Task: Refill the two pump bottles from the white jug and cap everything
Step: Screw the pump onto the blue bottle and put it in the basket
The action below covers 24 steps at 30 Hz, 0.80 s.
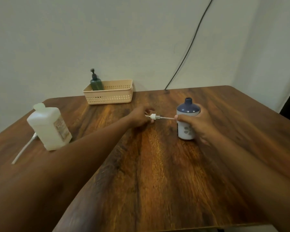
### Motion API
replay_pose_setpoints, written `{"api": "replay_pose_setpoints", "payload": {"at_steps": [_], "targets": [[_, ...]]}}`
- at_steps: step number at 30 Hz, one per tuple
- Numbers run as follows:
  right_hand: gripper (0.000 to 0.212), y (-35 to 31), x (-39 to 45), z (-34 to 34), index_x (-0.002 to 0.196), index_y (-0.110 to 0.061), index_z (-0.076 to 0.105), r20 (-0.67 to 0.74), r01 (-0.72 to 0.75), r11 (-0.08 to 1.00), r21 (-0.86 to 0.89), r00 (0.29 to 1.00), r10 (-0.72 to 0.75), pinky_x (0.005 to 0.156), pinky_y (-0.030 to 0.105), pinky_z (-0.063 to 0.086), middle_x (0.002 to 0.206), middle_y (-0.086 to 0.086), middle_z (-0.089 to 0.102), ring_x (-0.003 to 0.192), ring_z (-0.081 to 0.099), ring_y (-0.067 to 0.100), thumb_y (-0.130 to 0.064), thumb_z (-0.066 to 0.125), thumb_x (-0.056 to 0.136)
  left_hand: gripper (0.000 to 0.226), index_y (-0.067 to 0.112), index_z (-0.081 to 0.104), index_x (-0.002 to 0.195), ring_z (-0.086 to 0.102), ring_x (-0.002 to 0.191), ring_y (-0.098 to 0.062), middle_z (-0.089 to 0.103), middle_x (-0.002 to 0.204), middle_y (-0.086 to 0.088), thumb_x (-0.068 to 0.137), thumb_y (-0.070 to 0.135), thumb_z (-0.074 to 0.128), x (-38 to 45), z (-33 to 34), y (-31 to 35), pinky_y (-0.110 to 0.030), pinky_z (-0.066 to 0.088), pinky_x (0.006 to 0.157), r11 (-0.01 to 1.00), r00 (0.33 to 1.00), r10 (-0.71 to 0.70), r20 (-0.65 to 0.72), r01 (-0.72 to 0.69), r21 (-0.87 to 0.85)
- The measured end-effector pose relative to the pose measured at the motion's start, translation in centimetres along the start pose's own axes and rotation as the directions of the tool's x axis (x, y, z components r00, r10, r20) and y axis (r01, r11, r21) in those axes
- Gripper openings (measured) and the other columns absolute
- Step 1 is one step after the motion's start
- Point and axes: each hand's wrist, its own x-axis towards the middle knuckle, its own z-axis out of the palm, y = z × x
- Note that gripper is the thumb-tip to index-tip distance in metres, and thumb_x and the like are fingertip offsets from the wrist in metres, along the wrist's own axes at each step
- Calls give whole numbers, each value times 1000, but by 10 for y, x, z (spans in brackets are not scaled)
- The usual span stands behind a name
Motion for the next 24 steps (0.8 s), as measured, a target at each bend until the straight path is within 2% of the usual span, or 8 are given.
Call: {"api": "replay_pose_setpoints", "payload": {"at_steps": [2,4,6,8,13,19,22,24], "targets": [[88,3,3,-2,117,-31,63,-12,-13,1000,9,1000,14,92,52,60,113,1,73,102,72,24,-45,96,37,52,24,63,137,58,121,-21,64,132,-3,88,21,78,5,7,-2,-35,47,101,999,1000,-9,-9,10,31],[86,4,7,-4,115,-31,63,-15,-21,1000,19,1000,21,91,52,60,112,1,73,101,73,23,-44,96,36,38,24,70,127,60,116,-21,68,124,-2,89,25,77,10,11,-4,-41,49,102,999,999,-15,-41,17,39],[91,4,10,-5,119,-27,63,-7,-19,1000,22,1000,20,91,52,61,113,2,73,101,73,24,-43,96,36,31,21,73,120,62,109,-20,69,118,-2,89,26,77,12,12,-4,-39,51,94,999,997,-23,-67,25,26],[94,4,12,-5,123,-26,62,3,-22,1000,18,1000,22,91,52,61,115,2,73,102,73,24,-43,96,37,34,17,72,121,62,106,-19,68,116,-1,89,26,78,12,11,-4,-34,51,89,1000,996,-15,-93,17,22],[87,3,9,-1,118,-31,64,9,-25,999,36,1000,24,89,51,62,111,0,74,99,74,23,-39,98,39,34,9,74,119,65,98,-14,73,113,-3,87,19,80,5,-10,-5,-22,50,74,998,981,20,-193,-31,-56],[98,-12,-2,10,128,-24,60,38,1,999,32,999,-2,91,55,60,117,5,72,103,73,29,-41,97,39,33,13,77,113,67,94,-12,75,107,-1,82,20,85,-24,-56,-1,-24,53,76,988,960,62,-273,-97,-117],[91,-22,-10,18,122,-27,62,50,30,999,33,998,-31,85,49,62,113,3,73,100,73,28,-41,97,39,25,16,75,102,67,92,-13,73,99,2,79,17,87,-43,-82,2,-21,51,70,982,947,55,-315,-109,-155],[78,-30,-18,24,113,-33,62,61,51,999,18,997,-52,75,39,62,109,0,72,97,72,25,-39,99,44,25,16,76,102,67,97,-16,74,103,0,79,13,86,-58,-103,5,-25,53,74,978,943,57,-327,-118,-171]]}}
